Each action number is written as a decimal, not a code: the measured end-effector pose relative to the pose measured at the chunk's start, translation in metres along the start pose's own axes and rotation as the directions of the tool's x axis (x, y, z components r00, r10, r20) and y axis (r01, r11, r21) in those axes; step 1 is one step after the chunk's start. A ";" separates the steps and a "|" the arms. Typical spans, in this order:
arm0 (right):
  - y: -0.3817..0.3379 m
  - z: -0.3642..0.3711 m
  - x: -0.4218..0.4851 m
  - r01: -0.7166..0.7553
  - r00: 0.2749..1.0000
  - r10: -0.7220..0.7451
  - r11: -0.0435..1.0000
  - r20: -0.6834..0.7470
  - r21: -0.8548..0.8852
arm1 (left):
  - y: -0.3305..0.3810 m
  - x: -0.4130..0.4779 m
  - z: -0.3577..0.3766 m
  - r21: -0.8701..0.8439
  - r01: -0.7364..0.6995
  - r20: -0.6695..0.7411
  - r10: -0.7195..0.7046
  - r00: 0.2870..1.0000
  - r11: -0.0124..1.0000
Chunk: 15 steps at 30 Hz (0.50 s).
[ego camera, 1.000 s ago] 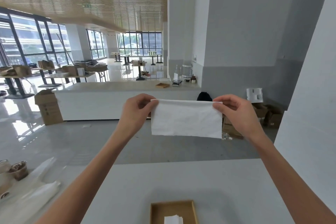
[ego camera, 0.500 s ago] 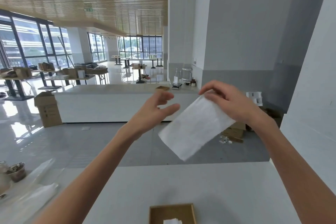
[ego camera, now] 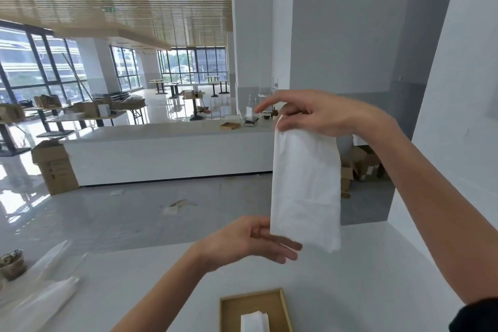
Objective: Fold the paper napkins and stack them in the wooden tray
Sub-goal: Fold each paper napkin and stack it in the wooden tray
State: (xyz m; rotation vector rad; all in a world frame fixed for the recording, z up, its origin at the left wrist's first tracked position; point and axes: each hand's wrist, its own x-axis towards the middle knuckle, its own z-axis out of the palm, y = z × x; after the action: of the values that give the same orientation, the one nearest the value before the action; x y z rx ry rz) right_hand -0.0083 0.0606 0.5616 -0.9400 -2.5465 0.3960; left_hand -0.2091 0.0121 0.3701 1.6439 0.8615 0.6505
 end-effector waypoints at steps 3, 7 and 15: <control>-0.002 -0.004 0.000 0.001 1.000 -0.001 1.000 0.024 0.003 | 0.020 -0.001 -0.017 -0.080 -0.098 -0.012 0.097 0.995 0.992; -0.013 0.005 0.006 0.028 0.997 -0.025 0.999 0.069 -0.033 | 0.078 0.004 -0.030 -0.141 -0.255 -0.155 0.233 0.960 0.957; 0.032 0.026 -0.012 -0.065 0.874 0.230 0.928 -0.428 0.366 | 0.078 0.011 -0.044 -0.004 -0.266 -0.529 0.224 0.818 0.964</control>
State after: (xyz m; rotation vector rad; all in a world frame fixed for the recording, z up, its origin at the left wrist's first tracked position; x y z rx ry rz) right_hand 0.0060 0.0726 0.5235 -0.9628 -1.8987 0.5606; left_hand -0.2219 0.0370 0.4556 1.5365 0.9981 1.3465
